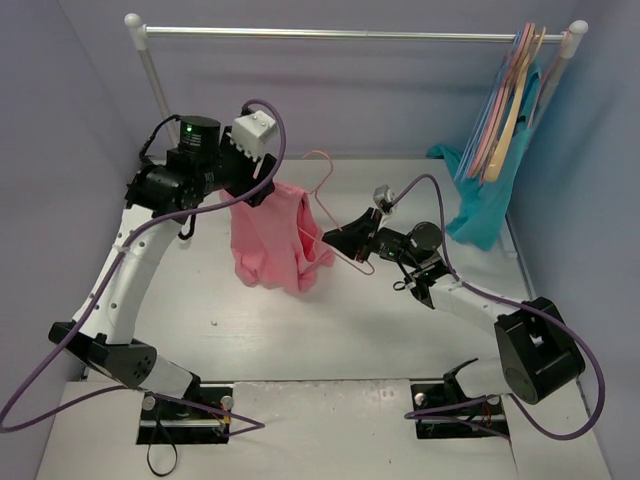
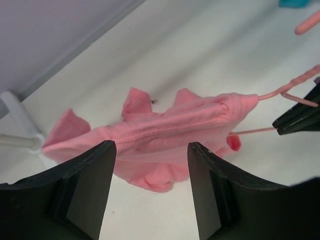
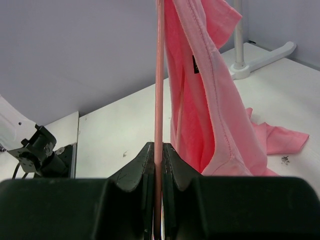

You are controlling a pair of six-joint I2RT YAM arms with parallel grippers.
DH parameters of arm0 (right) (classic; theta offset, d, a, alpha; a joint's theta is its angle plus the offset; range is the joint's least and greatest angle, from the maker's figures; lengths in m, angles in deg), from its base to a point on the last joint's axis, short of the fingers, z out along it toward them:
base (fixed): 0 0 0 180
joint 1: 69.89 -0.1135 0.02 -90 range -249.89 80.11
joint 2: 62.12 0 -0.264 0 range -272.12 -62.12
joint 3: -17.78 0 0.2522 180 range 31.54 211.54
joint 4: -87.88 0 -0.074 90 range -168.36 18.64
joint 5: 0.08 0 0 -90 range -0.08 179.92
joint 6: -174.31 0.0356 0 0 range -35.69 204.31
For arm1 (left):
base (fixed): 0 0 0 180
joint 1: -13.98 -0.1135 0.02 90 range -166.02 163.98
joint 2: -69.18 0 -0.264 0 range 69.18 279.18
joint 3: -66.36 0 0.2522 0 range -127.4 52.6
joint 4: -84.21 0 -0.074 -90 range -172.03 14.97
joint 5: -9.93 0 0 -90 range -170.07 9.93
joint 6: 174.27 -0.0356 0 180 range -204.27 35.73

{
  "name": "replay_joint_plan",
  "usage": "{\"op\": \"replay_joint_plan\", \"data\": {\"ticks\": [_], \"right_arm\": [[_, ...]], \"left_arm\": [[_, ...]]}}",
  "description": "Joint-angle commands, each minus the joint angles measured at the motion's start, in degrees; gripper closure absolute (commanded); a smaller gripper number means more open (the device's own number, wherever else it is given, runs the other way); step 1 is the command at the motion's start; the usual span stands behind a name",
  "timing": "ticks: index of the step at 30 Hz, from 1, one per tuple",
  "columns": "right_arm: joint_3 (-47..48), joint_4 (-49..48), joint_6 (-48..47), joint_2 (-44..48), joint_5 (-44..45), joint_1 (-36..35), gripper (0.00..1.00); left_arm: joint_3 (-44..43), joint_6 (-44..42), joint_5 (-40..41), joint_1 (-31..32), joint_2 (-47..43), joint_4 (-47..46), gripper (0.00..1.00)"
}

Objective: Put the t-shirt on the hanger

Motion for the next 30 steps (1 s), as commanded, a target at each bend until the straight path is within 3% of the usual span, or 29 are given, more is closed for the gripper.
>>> {"op": "replay_joint_plan", "data": {"ticks": [1, 9, 24, 30], "right_arm": [[4.34, -10.09, -0.04, 0.26, -2.3, -0.4, 1.0], [6.28, -8.07, -0.56, -0.36, -4.06, -0.4, 1.0], [7.77, -2.45, -2.94, 0.0, -4.85, -0.48, 1.0], [8.21, -2.18, -3.2, -0.62, -5.12, -0.48, 1.0]], "left_arm": [[-0.91, -6.1, -13.11, -0.52, 0.65, -0.25, 0.41], [-2.05, -11.47, -22.0, -2.98, 3.9, 2.48, 0.41], [-4.86, -13.06, -20.07, -4.12, 2.24, 1.34, 0.41], [-2.32, -14.9, -16.64, -4.12, -0.84, 0.37, 0.41]]}}
